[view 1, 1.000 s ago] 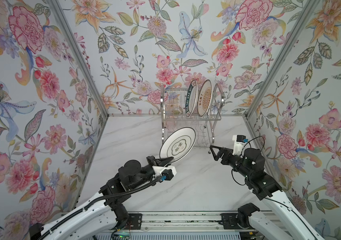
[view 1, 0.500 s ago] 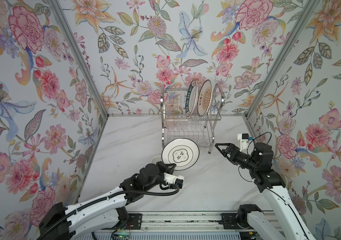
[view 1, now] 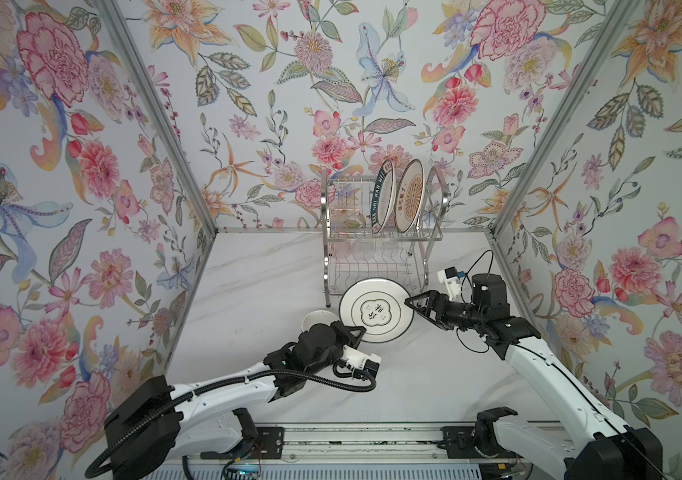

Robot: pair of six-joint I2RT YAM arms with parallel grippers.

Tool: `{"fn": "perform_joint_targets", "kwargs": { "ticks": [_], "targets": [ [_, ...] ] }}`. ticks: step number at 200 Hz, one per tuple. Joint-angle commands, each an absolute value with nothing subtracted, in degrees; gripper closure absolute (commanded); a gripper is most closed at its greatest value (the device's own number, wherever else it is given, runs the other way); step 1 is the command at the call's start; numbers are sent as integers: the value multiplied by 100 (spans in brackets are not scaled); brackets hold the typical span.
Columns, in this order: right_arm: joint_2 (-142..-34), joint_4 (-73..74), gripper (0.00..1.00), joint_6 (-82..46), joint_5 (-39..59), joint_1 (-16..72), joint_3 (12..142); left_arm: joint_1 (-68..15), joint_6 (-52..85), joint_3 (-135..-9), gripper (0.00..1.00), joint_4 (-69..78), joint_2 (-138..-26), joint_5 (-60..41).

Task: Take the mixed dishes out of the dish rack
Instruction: 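Grasp the white plate's rim with the right gripper while the left gripper holds it, then open the left gripper to release the plate to the right gripper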

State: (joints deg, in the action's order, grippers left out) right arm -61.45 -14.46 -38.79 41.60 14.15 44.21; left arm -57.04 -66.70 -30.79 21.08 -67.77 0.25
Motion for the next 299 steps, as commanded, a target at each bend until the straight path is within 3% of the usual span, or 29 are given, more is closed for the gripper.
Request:
{"fn": "perform_joint_targets", "kwargs": {
  "ticks": [1,165,207,285,292,299],
  "targets": [
    [-6343,-1643,22,-3662,4184,1525,4668,-5786,-6847,-3313,100,2763,-6922,-22],
    [-7284,-2247,76,-3474,4236,1470,5130,-5854,-6972,-3401,100,2726,-7269,136],
    [-7299,-2485,77,-3386,4211,1383,5315,-5856,-7000,-3410,100,2662,-7295,228],
    [-7370,-2490,100,-3430,4189,1404,5305,-5855,-6891,-3388,100,2812,-7321,261],
    [-7362,-2488,100,-3445,4152,1395,5317,-5856,-6882,-3400,93,2814,-7321,287],
    [-7356,-2489,100,-3482,4110,1374,5341,-5849,-6865,-3411,77,2835,-7314,319]
  ]
}}
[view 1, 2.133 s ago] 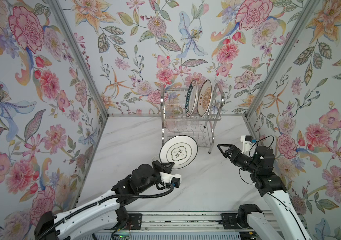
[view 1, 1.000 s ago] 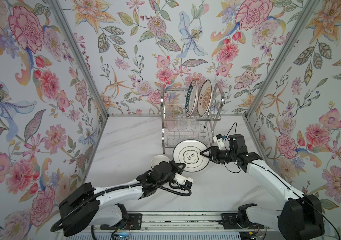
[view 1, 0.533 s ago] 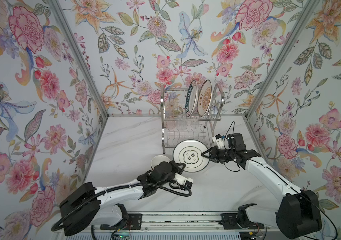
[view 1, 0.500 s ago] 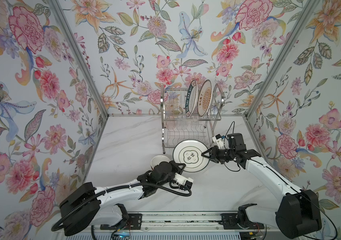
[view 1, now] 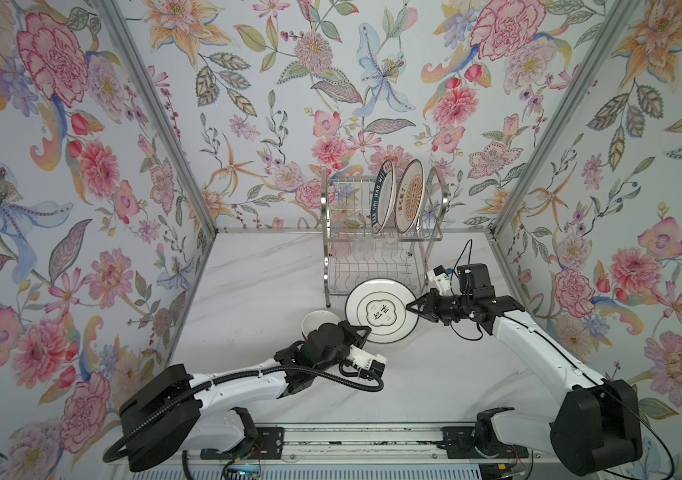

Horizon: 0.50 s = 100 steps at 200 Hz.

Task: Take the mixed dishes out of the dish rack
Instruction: 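Open the left gripper to release the plate to the right gripper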

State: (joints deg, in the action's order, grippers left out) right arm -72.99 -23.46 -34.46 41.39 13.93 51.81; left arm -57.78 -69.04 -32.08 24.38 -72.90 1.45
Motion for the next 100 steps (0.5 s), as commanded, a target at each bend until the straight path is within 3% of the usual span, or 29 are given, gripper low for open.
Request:
{"fn": "perform_joint_targets", "kwargs": {
  "ticks": [1,18,21,23,100],
  "targets": [
    [-7356,-2484,100,-3486,4107,1373,5342,-5847,-6865,-3415,73,2832,-7313,322],
    [-7361,-2495,100,-3498,4073,1327,5451,-5845,-6741,-3449,19,2885,-7293,407],
    [-7362,-2500,100,-3498,4058,1307,5469,-5845,-6698,-3455,5,2906,-7280,427],
    [-7354,-2506,100,-3498,4042,1305,5472,-5849,-6673,-3461,2,2908,-7278,441],
    [-6310,-2478,100,-3309,2778,894,4912,-5681,-4907,-3246,1,2944,-6207,93]
  ]
}}
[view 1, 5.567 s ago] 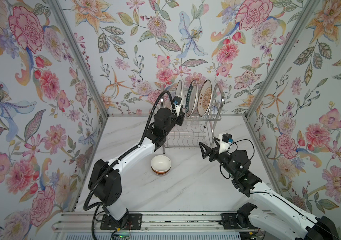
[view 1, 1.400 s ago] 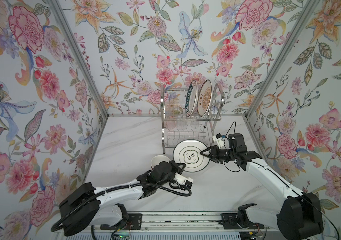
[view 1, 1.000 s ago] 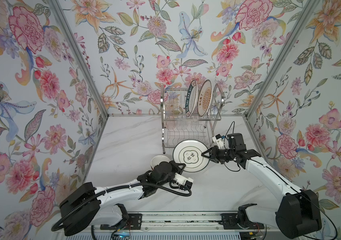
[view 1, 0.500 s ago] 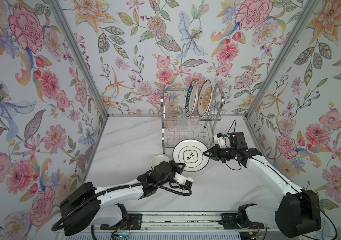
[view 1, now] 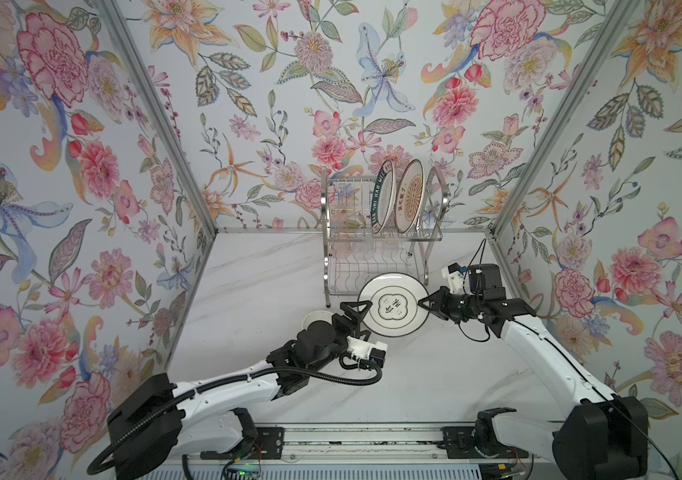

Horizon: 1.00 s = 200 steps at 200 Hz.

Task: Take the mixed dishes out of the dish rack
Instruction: 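Open the left gripper to release the plate to the right gripper, then lower the white plate onto the table with the right gripper while the left arm withdraws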

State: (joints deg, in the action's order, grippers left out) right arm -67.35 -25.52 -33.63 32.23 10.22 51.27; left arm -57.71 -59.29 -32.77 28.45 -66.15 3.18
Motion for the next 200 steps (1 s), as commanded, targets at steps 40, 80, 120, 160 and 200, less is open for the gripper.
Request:
{"fn": "perform_joint_targets", "kwargs": {
  "ticks": [40,80,120,160,200],
  "targets": [
    [-6023,-2538,100,-3210,2392,878,4615,-5239,-3509,-3232,1,3010,-5593,-269],
    [-5871,-2194,100,-3232,2233,989,3969,-4358,-1923,-3627,1,2996,-5342,-999],
    [-5941,-1342,100,-3644,2286,1275,3239,-3549,-1553,-4603,1,1007,-5568,-2302],
    [-6328,-761,100,-3792,2388,1401,3006,-3339,-1205,-4666,1,641,-5790,-2829],
    [-6558,-448,100,-3797,2550,1412,2857,-3333,-1181,-4755,1,136,-6068,-3182]
  ]
}}
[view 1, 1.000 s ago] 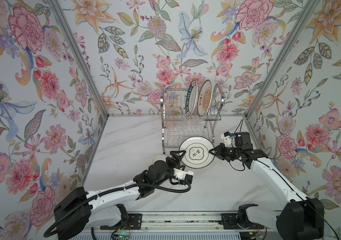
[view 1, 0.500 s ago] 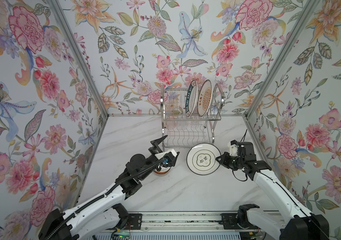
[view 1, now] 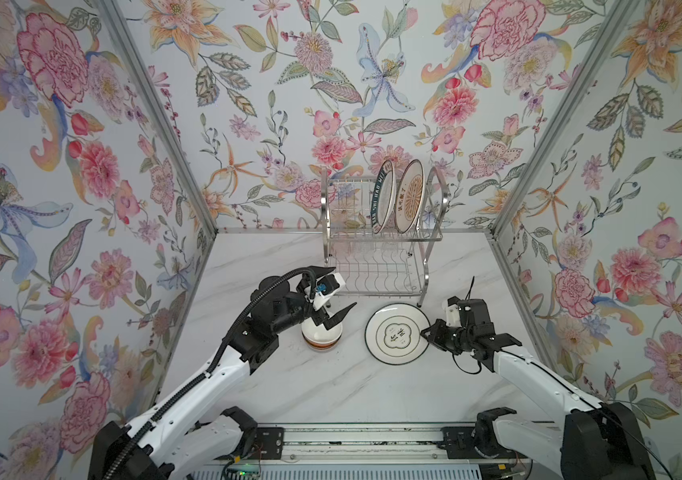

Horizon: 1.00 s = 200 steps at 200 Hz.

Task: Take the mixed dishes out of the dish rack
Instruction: 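Lower the white plate onto the table with the right gripper while the left arm withdraws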

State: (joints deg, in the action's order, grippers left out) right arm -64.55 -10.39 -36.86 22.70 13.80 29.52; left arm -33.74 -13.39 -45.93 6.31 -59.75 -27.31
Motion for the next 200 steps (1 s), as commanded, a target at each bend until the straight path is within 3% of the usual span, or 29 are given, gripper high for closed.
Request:
{"fn": "perform_joint_targets", "kwargs": {
  "ticks": [1,76,179,200],
  "targets": [
    [-6558,-448,100,-3797,2550,1412,2857,-3332,-1188,-4755,1,121,-6071,-3182],
    [-7037,-58,100,-3858,2761,1492,2791,-3253,-1718,-5311,1,-1038,-6469,-3227],
    [-7525,310,100,-3928,2861,1494,2628,-3236,-1992,-5578,1,-1019,-6703,-3270],
    [-7599,284,96,-3955,2828,1494,2604,-3205,-1801,-5664,1,-1035,-6750,-3293]
  ]
}}
